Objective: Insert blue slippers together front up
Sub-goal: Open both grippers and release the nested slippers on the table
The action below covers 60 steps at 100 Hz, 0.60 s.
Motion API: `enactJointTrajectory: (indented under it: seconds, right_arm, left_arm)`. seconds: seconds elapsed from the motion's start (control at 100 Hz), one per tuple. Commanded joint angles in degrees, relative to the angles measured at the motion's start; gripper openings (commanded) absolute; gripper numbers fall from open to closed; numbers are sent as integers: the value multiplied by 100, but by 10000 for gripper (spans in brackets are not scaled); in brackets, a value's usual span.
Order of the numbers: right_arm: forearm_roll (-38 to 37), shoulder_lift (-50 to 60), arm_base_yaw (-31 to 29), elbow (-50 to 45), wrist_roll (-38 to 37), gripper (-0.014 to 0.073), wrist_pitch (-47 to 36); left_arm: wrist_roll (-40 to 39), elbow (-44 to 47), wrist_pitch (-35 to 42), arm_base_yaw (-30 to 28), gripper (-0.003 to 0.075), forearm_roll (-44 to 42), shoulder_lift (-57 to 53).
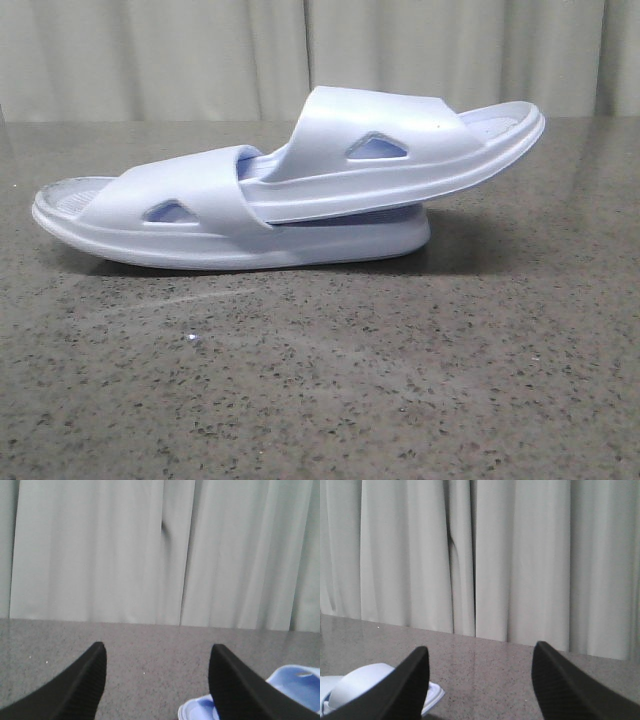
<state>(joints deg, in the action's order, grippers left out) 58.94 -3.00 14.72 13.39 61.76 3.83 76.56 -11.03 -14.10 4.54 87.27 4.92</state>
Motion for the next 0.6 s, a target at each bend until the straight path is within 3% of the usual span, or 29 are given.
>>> enactJointTrajectory:
  seconds: [0.0,0.29,0.38,0.55,0.59]
  right_arm:
    - [-28,71,-5,-121,81,381,-311]
    - [-28,98,-5,-296,81,355,-526]
    - [-28,98,-5,-296,81,237,-608]
    - [-28,98,-5,-296,81,-58,-660]
    - [-28,98,-5,-296,81,-107,-649]
  left_arm:
    - [-1,152,57,36,393,84,-65]
    - [-1,450,65,36,377,84,-91]
    - [-1,450,65,36,297,84,-91]
    - [-1,450,65,36,31,84,-91]
    - [-1,450,65,36,17,84,-91]
